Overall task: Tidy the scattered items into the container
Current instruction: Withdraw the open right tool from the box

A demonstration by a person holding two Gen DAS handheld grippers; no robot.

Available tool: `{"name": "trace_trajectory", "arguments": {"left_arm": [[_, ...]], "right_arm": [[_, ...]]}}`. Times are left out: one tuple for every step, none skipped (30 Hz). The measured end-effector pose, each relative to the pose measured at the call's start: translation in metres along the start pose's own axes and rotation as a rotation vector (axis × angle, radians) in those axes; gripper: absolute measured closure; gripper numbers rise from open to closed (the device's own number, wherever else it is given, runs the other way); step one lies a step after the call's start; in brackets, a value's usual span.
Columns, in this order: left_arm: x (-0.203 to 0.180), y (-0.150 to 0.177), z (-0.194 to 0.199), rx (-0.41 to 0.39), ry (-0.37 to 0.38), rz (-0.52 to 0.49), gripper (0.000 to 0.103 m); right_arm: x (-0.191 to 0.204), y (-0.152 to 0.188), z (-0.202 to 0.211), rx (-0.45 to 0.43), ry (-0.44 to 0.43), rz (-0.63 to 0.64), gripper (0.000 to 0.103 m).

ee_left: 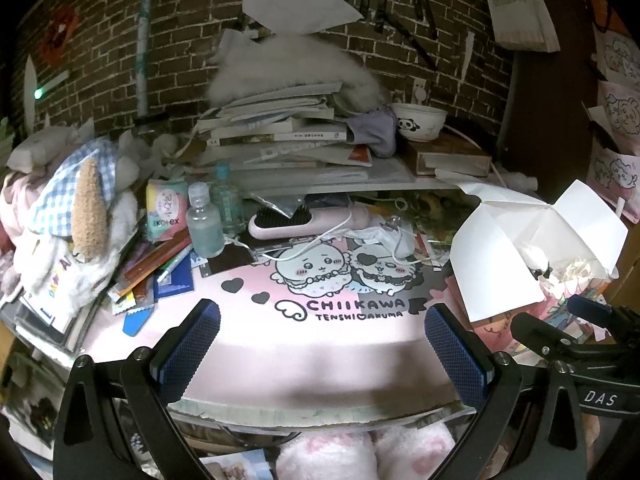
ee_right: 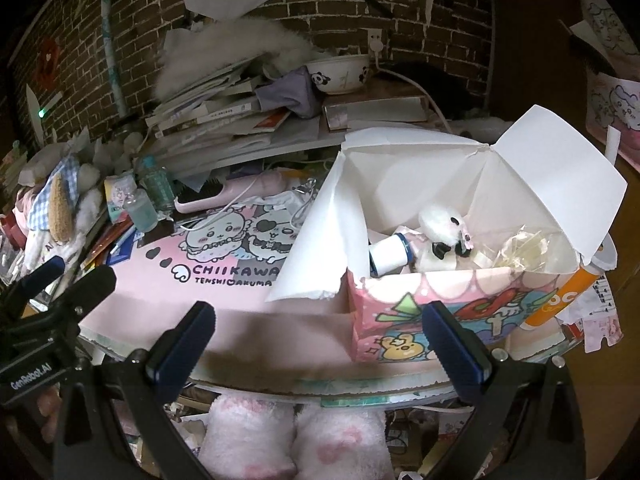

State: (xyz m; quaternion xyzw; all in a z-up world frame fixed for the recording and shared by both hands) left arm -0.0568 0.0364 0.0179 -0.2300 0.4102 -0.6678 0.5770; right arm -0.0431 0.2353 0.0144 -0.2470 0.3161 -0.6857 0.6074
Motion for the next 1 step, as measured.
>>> {"name": "trace_trajectory", "arguments": {"left_arm": [[-0.0001,0.0001,0.0003,0.000,0.000,0.000,0.001]], "right_arm": [[-0.0002,0.0001,-0.0002,0.001,-0.001,-0.001,0.000]]}}
Point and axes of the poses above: each gripper's, at about its wrist camera, not at the fingertips, and z roughly against the way its jaws point, x to its left, y to its underside, the point moved 8 cm from there along -z, roughly the way its jaws point, and after that the axes turned 8 degrees about y, right-handed, at the moved point
